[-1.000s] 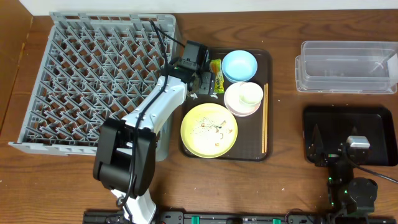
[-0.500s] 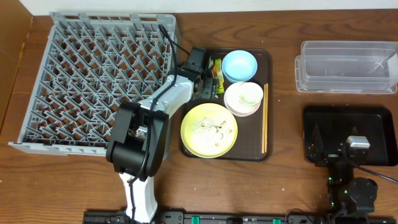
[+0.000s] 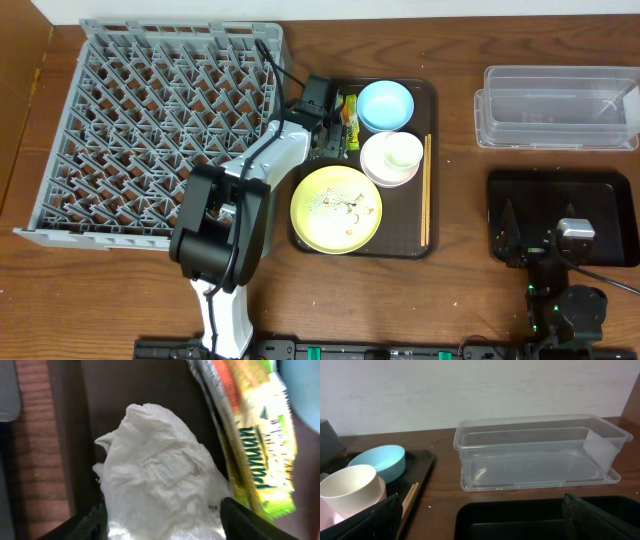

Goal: Sort waste into correct bins and load items into the dishwasher

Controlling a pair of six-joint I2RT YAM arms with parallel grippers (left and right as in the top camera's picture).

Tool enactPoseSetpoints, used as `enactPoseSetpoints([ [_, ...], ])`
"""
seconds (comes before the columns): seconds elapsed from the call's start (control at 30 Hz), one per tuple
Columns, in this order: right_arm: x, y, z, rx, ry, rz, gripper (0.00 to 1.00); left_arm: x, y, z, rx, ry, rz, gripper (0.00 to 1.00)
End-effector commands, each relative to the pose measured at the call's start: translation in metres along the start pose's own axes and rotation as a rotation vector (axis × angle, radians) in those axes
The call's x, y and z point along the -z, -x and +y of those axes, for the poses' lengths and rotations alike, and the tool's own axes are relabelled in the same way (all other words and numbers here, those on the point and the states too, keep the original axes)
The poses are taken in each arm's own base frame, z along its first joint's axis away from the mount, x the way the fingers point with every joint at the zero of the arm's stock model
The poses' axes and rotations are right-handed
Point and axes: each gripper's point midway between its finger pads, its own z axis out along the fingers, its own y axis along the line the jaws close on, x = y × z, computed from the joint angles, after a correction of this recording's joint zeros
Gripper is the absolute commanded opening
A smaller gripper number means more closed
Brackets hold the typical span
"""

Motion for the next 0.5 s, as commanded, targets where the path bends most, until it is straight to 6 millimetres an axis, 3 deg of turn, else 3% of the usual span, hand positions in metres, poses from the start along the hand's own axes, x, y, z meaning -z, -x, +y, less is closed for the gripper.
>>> enactPoseSetpoints([
  [0.0, 0.0, -0.001, -0.002, -0.005, -0.007, 0.004, 0.99, 0.044, 0.025, -0.002, 0.018, -0.023, -0.096, 0.79],
  [0.1, 0.0, -0.001, -0.002, -0.005, -0.007, 0.004, 0.99, 0.065, 0.037, -0.003, 0.021, -0.032, -0.148, 0.82],
  [0.2, 0.0, -0.001, -0.002, -0.005, -0.007, 0.004, 0.99, 0.074, 0.046, -0.005, 0.023, -0.049, -0.188, 0.82],
  [0.27, 0.0, -0.001, -0.002, -0.005, -0.007, 0.004, 0.99, 0.077, 0.055, -0.02, 0.014, -0.124, -0.222, 0.82],
  [0.33, 0.0, -0.001, -0.002, -0.004, -0.007, 0.004, 0.99, 0.086, 0.07, -0.055, -0.022, -0.289, -0.289, 0.82],
  [0.47, 0.0, -0.001, -0.002, -0.005, -0.007, 0.004, 0.99, 0.087, 0.087, -0.075, -0.055, -0.293, -0.38, 0.82],
])
